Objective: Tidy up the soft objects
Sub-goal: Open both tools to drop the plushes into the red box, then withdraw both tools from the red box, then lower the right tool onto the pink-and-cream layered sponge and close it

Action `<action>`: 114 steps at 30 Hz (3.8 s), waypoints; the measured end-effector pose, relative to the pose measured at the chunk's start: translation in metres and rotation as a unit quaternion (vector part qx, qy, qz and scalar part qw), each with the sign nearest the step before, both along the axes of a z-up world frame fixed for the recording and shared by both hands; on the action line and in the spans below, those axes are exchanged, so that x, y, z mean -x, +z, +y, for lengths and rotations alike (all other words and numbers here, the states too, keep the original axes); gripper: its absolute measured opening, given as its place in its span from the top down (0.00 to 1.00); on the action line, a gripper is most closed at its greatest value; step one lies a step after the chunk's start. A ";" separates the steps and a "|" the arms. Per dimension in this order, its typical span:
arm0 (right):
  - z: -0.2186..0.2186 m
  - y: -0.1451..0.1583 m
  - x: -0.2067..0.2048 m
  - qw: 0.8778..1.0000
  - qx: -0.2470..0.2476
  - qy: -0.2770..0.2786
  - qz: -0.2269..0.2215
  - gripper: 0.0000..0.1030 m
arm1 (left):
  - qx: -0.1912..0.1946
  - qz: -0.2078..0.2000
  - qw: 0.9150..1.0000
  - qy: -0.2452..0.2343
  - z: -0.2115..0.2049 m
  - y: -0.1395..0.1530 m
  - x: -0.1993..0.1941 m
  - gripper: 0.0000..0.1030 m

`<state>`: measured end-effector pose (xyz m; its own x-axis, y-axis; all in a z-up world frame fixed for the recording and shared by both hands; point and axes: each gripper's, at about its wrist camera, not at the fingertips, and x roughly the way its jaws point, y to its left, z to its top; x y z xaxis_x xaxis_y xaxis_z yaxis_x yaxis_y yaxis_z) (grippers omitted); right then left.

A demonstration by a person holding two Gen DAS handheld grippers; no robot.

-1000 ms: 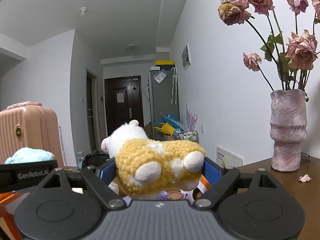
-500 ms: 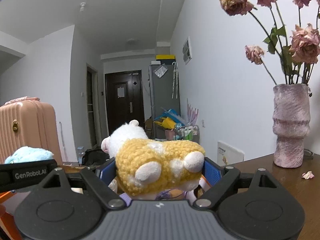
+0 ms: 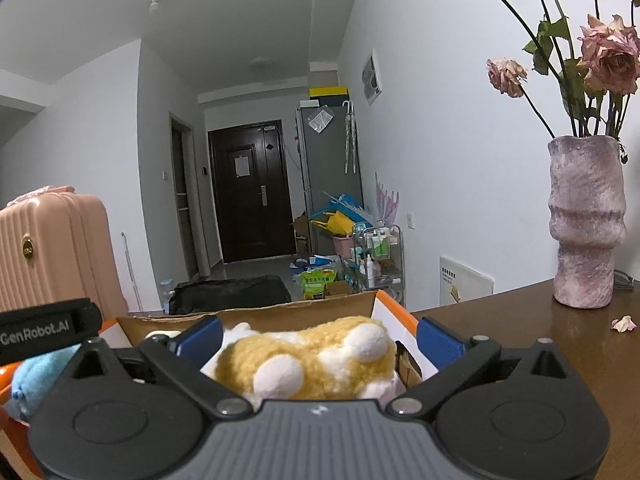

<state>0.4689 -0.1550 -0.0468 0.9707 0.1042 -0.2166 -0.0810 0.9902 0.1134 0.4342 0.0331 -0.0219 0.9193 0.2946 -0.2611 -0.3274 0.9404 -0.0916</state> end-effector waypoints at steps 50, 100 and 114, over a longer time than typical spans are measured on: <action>-0.016 -0.001 0.146 0.997 0.065 0.003 -0.031 0.00 | -0.004 0.029 1.000 0.004 -0.003 -0.006 0.129 0.00; -0.125 -0.028 0.167 0.983 0.053 0.061 0.163 0.49 | -0.005 0.112 0.990 -0.081 -0.046 -0.025 0.224 0.00; -0.101 -0.021 0.164 0.989 0.071 0.068 0.114 0.70 | 0.002 0.114 0.988 -0.103 -0.049 -0.024 0.214 0.00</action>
